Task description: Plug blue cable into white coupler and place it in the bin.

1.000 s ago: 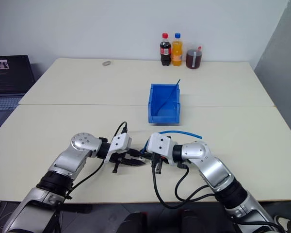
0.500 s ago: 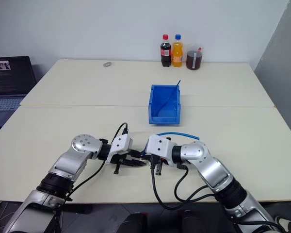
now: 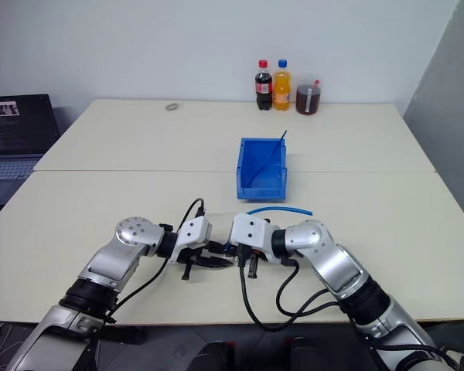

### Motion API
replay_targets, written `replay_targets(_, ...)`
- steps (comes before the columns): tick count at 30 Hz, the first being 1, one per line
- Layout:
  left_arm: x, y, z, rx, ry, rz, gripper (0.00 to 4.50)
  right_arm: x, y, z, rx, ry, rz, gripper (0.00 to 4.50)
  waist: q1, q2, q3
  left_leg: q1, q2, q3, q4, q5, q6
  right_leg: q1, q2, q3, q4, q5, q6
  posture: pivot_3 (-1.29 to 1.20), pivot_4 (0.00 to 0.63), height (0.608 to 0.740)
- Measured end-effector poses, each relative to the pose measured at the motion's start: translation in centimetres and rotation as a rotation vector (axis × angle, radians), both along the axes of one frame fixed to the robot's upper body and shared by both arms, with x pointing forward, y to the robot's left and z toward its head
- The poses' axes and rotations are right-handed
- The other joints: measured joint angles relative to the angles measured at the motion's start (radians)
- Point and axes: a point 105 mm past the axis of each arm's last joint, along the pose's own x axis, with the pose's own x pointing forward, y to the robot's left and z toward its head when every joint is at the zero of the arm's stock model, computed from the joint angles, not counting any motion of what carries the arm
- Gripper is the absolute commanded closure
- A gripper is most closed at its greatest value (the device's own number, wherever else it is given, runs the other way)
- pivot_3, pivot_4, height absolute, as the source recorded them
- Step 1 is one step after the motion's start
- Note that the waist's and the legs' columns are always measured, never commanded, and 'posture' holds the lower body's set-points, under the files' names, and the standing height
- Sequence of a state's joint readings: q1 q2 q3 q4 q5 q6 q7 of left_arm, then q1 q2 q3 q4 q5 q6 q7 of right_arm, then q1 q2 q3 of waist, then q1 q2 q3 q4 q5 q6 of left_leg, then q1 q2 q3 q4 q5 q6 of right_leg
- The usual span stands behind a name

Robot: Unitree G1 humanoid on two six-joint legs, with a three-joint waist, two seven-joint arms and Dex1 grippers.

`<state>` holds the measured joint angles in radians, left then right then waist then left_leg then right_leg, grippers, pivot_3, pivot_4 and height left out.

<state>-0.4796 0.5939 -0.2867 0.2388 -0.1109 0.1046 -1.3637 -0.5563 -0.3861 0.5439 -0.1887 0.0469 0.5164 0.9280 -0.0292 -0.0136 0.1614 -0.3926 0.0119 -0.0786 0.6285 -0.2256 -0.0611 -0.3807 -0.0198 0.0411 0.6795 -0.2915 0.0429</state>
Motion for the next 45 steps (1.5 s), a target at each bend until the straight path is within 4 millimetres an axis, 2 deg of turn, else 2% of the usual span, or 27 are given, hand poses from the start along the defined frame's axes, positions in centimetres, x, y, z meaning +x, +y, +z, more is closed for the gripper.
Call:
replay_targets(7,-0.1,0.1,-0.3,0.009,0.005,0.002,3.70,0.0,0.3,-0.4,-0.047,0.007,0.023,4.44,-0.001,0.000,-0.004,0.011,0.000,0.000,-0.002,-0.001,0.001,0.009,0.000,0.000,-0.001,-0.004,0.000,0.00,0.150,0.740)
replay_targets(24,-0.3,0.3,-1.0,0.027,0.018,0.011,3.70,-0.1,0.5,-1.4,-0.031,0.070,0.006,4.44,-0.004,0.004,-0.028,0.014,0.001,0.000,-0.005,-0.003,0.002,0.010,0.000,0.000,-0.001,-0.009,-0.001,0.00,0.150,0.740)
replay_targets(45,-0.5,0.3,-1.2,-0.002,0.009,0.040,3.70,0.0,-0.1,-1.8,-0.007,0.090,-0.018,4.44,0.000,0.005,-0.030,0.017,0.001,0.000,-0.008,-0.005,0.002,0.012,0.000,0.000,-0.001,-0.012,-0.001,0.00,0.150,0.740)
